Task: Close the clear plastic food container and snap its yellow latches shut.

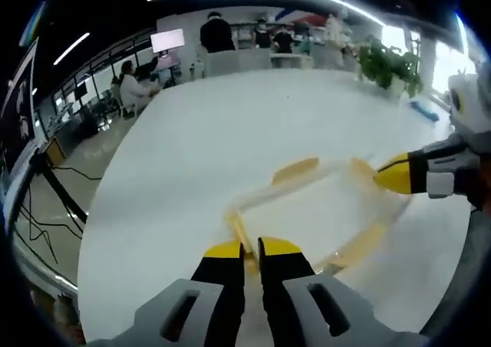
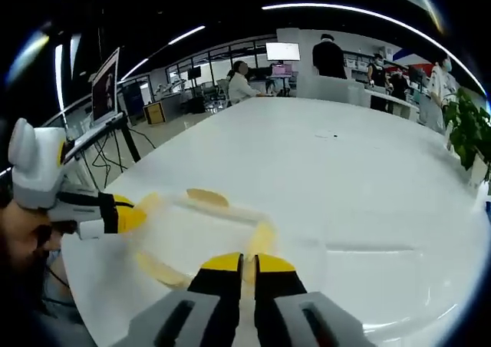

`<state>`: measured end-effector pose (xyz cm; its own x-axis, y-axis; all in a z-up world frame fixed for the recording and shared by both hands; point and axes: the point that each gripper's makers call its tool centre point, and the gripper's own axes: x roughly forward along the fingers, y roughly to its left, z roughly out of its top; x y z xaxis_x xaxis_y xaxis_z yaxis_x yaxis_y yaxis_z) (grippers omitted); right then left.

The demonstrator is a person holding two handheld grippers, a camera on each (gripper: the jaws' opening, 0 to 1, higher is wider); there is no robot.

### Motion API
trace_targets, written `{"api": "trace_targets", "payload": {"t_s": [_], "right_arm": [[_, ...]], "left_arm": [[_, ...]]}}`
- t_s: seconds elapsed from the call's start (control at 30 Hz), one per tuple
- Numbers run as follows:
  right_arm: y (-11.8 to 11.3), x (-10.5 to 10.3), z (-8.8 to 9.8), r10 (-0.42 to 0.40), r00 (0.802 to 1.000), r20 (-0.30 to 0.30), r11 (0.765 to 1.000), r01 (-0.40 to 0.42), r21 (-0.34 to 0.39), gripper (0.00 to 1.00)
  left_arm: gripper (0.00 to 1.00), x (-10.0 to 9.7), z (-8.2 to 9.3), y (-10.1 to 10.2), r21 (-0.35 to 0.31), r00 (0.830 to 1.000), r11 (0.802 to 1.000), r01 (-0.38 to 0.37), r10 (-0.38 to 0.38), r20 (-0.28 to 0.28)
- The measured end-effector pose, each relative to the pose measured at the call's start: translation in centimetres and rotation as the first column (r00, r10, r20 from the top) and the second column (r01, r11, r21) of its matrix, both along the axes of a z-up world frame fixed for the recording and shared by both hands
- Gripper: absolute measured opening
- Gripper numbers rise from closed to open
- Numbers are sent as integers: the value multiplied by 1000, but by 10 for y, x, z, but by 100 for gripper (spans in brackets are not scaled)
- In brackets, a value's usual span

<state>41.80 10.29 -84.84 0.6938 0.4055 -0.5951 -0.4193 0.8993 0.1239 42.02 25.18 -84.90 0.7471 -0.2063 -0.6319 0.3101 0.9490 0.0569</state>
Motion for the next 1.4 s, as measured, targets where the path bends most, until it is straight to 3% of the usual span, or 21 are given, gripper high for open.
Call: {"api": "trace_targets", "payload": {"t_s": [0.2,0.4,0.93,1.4], "right_arm": [[0,-4,13,2,1000,9,1000,-2,7,1],[1,-10,24,2,1000,13,1000,-2,21,1],[-5,-29,49,24,999,47,999,-26,38,1],[-21,-23,66,17,997,80,998,-21,54,0]], "left_arm": [[3,-5,12,-1,15,1000,1000,4,-4,-15],[3,-12,28,0,31,1000,1000,3,-3,2],[3,-35,52,-6,32,999,999,-11,10,32],[4,-35,69,-23,41,998,999,11,-14,58]]}}
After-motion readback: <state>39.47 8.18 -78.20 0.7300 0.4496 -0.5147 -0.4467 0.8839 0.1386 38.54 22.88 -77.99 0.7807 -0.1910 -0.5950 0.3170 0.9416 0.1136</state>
